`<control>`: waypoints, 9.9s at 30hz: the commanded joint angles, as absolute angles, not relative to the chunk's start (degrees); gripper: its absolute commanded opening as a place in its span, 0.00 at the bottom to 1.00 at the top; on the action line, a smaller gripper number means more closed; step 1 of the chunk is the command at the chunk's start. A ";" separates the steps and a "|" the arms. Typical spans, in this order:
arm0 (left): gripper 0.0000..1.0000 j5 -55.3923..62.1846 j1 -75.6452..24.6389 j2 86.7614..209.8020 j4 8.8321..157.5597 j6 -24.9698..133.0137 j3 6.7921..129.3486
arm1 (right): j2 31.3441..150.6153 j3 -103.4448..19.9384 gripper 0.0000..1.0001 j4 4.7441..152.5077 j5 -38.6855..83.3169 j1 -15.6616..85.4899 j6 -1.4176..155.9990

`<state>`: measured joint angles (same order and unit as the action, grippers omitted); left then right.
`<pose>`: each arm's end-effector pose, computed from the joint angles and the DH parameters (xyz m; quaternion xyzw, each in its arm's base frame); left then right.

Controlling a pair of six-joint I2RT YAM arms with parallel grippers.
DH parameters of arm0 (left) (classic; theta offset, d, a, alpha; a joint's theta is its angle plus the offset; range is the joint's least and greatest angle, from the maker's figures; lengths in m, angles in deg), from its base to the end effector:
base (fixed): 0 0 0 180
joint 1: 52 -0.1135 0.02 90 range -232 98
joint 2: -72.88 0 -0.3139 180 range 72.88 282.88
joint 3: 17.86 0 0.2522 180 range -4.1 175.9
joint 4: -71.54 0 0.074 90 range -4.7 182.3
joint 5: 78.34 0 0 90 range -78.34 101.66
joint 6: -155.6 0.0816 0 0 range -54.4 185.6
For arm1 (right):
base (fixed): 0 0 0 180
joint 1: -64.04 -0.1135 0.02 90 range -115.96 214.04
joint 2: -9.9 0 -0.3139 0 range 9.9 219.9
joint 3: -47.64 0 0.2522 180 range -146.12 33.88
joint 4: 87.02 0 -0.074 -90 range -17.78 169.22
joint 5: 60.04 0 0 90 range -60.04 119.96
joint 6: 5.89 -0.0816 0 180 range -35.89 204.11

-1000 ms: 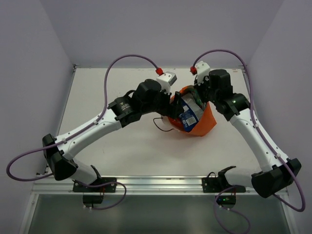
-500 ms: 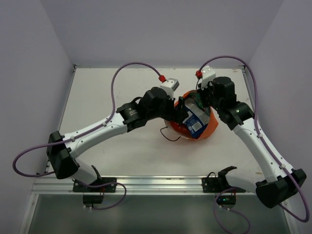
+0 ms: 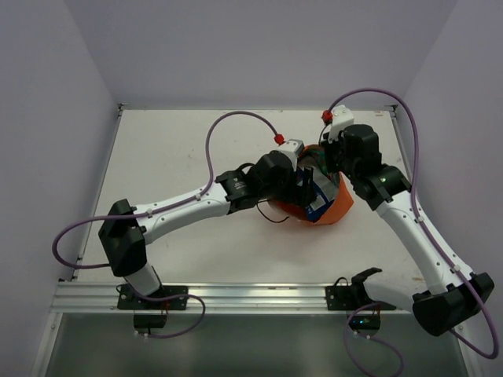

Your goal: Take the snacks out of the paper bag

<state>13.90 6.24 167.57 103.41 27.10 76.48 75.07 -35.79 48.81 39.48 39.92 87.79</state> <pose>0.2288 -0.3635 0.3419 0.1407 0.8640 -0.3497 0.3337 0.2489 0.0966 0.4099 -0.1602 0.8305 0.0246 0.5328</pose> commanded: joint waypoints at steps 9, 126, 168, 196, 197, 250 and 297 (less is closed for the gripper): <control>0.56 21.15 6.53 172.80 101.21 27.46 84.40 | 70.98 -35.99 0.03 59.18 39.10 39.61 81.21; 0.73 0.41 5.04 155.49 75.90 106.99 62.53 | 74.06 -43.99 0.00 47.76 20.29 43.30 82.17; 0.00 -6.89 3.10 158.25 88.64 111.57 76.59 | 71.60 -38.46 0.00 50.48 32.15 42.51 82.79; 0.00 0.78 -31.59 153.97 87.94 56.39 54.70 | 70.02 -35.99 0.00 51.89 34.97 42.86 81.56; 0.00 -2.46 -32.66 155.56 86.46 54.81 54.79 | 70.02 -35.82 0.00 51.89 34.88 42.86 81.56; 0.73 -13.13 7.06 172.19 121.33 105.68 86.69 | 68.26 -35.73 0.00 51.27 27.32 41.10 90.78; 0.61 -17.69 2.58 180.72 108.70 105.68 88.98 | 67.73 -33.71 0.00 52.59 28.37 41.01 90.26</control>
<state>-16.20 2.65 180.34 115.34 106.83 89.72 69.08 -33.43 47.65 27.98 41.17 90.30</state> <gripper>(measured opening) 0.624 0.011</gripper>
